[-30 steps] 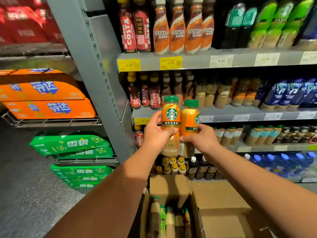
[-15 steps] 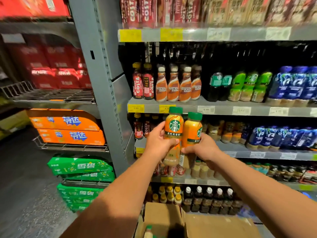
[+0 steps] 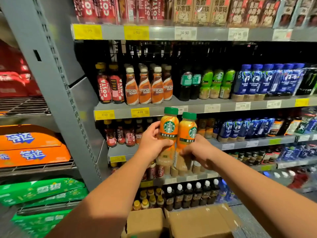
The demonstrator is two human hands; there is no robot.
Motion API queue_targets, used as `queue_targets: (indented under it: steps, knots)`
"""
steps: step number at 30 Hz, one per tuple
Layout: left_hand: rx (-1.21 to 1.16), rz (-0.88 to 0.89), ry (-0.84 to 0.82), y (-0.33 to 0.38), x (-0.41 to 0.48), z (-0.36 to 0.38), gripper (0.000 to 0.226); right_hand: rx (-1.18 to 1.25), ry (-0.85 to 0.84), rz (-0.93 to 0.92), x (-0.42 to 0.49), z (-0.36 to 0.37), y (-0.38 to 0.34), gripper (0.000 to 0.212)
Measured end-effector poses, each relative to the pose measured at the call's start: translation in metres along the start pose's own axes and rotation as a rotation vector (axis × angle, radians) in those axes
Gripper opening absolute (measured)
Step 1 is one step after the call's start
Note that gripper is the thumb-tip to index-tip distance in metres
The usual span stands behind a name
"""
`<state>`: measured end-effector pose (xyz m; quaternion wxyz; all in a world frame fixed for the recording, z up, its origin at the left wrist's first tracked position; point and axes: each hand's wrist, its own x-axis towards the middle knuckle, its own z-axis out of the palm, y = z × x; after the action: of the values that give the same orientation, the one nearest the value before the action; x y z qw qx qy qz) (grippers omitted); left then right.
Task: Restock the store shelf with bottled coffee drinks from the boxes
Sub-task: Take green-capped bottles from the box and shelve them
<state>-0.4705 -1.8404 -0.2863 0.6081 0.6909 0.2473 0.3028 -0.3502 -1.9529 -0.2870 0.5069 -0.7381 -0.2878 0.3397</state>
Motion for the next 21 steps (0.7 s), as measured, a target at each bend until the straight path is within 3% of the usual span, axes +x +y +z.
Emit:
queue_targets:
  steps: [10, 17, 21]
  knots:
    - [-0.073, -0.052, 0.004, -0.049, 0.064, 0.080, 0.071, 0.017, 0.159, 0.014, 0.074, -0.073, 0.056, 0.045]
    - [-0.095, -0.106, 0.048, -0.083, 0.123, 0.142, 0.069, -0.089, 0.119, -0.014, 0.139, -0.139, 0.085, 0.046]
    - [-0.104, -0.117, 0.025, -0.107, 0.139, 0.173, 0.068, -0.127, 0.124, 0.035, 0.164, -0.161, 0.114, 0.056]
